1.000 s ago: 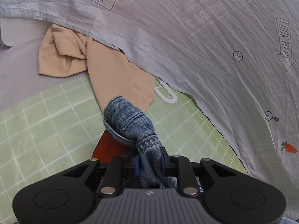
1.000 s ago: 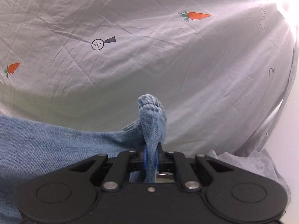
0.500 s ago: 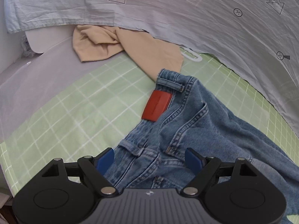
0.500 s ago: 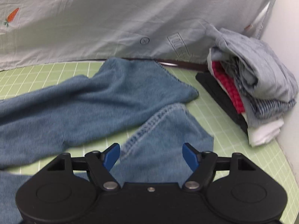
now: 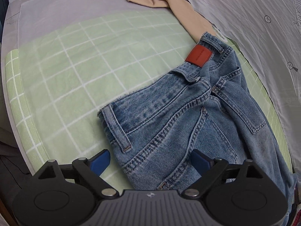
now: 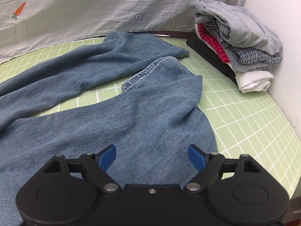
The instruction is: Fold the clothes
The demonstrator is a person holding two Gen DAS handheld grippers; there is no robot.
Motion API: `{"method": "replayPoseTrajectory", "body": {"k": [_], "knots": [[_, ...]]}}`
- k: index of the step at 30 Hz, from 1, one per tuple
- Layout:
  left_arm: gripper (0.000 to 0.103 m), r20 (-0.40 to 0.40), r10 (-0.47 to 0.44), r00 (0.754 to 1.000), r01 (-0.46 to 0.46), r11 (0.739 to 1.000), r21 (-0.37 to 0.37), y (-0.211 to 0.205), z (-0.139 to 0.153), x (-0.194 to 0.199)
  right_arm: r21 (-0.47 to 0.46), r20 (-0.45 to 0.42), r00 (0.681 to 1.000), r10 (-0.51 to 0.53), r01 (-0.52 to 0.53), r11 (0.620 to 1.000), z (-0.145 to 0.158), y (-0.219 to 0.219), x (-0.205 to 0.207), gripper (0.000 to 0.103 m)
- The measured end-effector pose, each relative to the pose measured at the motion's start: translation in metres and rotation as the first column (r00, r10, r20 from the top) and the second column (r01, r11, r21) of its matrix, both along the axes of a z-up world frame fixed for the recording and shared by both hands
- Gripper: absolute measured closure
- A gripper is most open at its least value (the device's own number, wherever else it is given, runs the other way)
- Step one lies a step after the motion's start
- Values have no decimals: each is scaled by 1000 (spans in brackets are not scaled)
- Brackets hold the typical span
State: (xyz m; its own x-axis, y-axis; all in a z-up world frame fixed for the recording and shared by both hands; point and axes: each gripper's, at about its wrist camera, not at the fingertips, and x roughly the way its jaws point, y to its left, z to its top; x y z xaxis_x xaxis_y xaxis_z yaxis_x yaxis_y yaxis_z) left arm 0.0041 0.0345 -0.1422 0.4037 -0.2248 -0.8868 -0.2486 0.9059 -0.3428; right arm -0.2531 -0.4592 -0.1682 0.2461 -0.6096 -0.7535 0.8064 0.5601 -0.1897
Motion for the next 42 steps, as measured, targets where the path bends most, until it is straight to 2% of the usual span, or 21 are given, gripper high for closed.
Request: {"method": "replayPoseTrajectory", "body": {"k": [1, 3, 4, 8, 10, 13, 16, 17, 18, 19, 20, 23, 26, 27, 29, 31, 37, 42], "knots": [[13, 11, -6, 1000, 6, 1000, 3, -1, 0, -1, -8, -5, 1000, 13, -13, 1000, 1, 5, 1, 19], [28, 39, -27, 999, 26, 1000, 12, -3, 1, -4, -21, -16, 999, 36, -36, 999, 4, 14, 2, 18], [43, 48, -39, 998, 38, 999, 17, -4, 2, -5, -21, -20, 999, 43, -43, 999, 4, 18, 3, 18], [74, 76, -67, 995, 66, 998, 9, -1, 5, -6, -25, -35, 997, 67, -68, 997, 6, 32, 8, 18], [82, 95, -79, 992, 78, 997, 16, 2, 7, -4, -33, -43, 996, 77, -79, 996, 8, 40, 10, 18], [83, 95, -51, 994, 50, 999, 13, 14, 7, 4, -27, -44, 996, 79, -81, 996, 9, 47, 13, 18], [87, 86, 35, 996, -34, 999, -13, 40, 4, 14, -9, -40, 997, 73, -73, 997, 9, 55, 14, 18], [95, 87, 69, 994, -69, 998, 0, 52, 4, 19, -2, -37, 997, 73, -73, 997, 9, 58, 14, 18], [94, 96, 86, 992, -91, 995, 48, 63, 4, 24, 6, -33, 997, 72, -72, 997, 10, 60, 13, 18], [94, 98, 113, 989, -119, 991, 61, 76, 3, 28, 15, -28, 997, 70, -69, 997, 10, 62, 10, 18], [94, 84, 142, 986, -144, 990, 16, 87, 0, 31, 24, -22, 998, 67, -66, 997, 11, 64, 8, 18], [94, 69, 101, 992, -101, 995, 2, 93, 2, 43, 37, -14, 998, 58, -58, 998, 9, 67, -4, 18], [91, 111, 8, 994, -21, 994, 111, 64, 13, 34, 44, -10, 1000, 19, -18, 999, 7, 60, -18, 18], [87, 121, 4, 993, -20, 991, 132, 56, 17, 30, 50, 1, 1000, -4, 4, 999, 8, 54, -23, 18], [59, 137, 15, 990, -34, 990, 139, 43, 23, 18, 67, 36, 998, -54, 52, 996, 9, 38, -33, 18], [45, 138, -13, 990, -8, 988, 152, 24, 24, 6, 83, 66, 994, -92, 87, 993, 9, 23, -40, 16], [32, 138, -96, 986, 68, 979, 191, -34, 28, -30, 138, 134, 982, -136, 118, 983, 1, -27, -60, 13], [24, 135, -164, 977, 132, 966, 223, -83, 30, -60, 143, 114, 987, -117, 101, 985, -7, -65, -67, 13]]}}
